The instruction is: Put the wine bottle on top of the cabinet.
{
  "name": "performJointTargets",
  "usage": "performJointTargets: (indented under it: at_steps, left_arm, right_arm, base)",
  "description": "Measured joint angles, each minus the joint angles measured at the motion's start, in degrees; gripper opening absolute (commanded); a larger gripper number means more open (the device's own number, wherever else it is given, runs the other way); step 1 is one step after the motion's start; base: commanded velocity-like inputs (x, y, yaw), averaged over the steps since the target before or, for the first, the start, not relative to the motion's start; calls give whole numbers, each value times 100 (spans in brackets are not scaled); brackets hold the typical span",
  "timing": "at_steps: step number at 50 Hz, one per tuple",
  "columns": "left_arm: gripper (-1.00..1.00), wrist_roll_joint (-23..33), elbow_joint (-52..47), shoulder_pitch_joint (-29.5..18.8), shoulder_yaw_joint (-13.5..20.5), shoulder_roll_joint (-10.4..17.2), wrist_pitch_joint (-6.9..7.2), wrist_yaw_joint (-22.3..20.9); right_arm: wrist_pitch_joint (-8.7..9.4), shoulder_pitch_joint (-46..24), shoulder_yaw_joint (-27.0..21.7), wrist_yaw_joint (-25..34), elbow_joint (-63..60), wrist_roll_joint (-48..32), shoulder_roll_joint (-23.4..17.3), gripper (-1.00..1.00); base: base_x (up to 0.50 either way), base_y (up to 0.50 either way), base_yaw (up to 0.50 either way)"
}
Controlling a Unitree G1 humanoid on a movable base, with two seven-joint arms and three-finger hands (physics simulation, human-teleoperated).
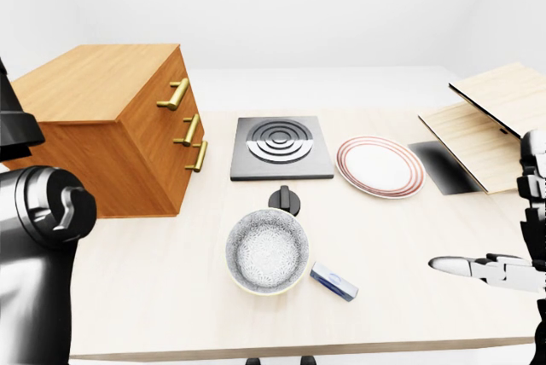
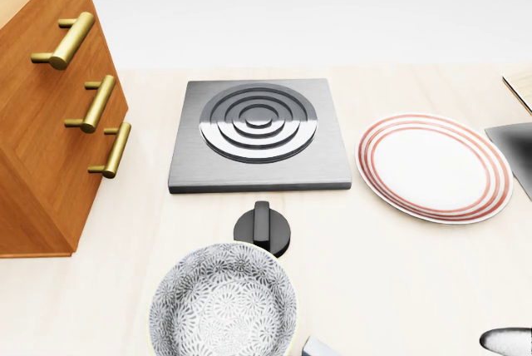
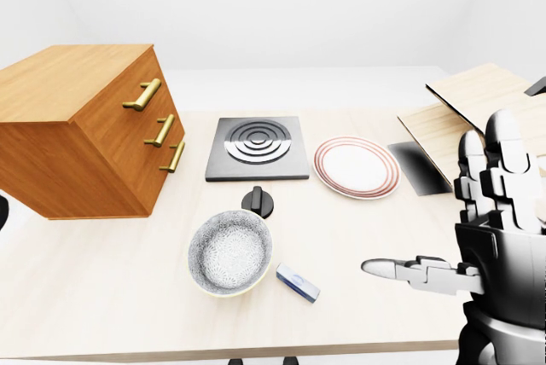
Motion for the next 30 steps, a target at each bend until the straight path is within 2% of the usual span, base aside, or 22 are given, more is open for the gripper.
performJointTargets:
  at_steps: [4, 16, 30]
  left_arm:
    - [-100, -115, 545, -12, 61, 134, -20, 32]
    - [-100, -558, 1585, 402, 232, 390, -213, 331]
    - [-100, -760, 2245, 657, 290, 507, -52, 626]
  right_arm:
    - [0, 28, -5, 11, 82, -7, 18, 100]
    - [0, 83, 25, 7, 218, -86, 56, 100]
    - [0, 117, 102, -16, 343, -207, 83, 100]
  base:
    - [0, 0, 0]
    - [0, 0, 0]
    - [0, 0, 0]
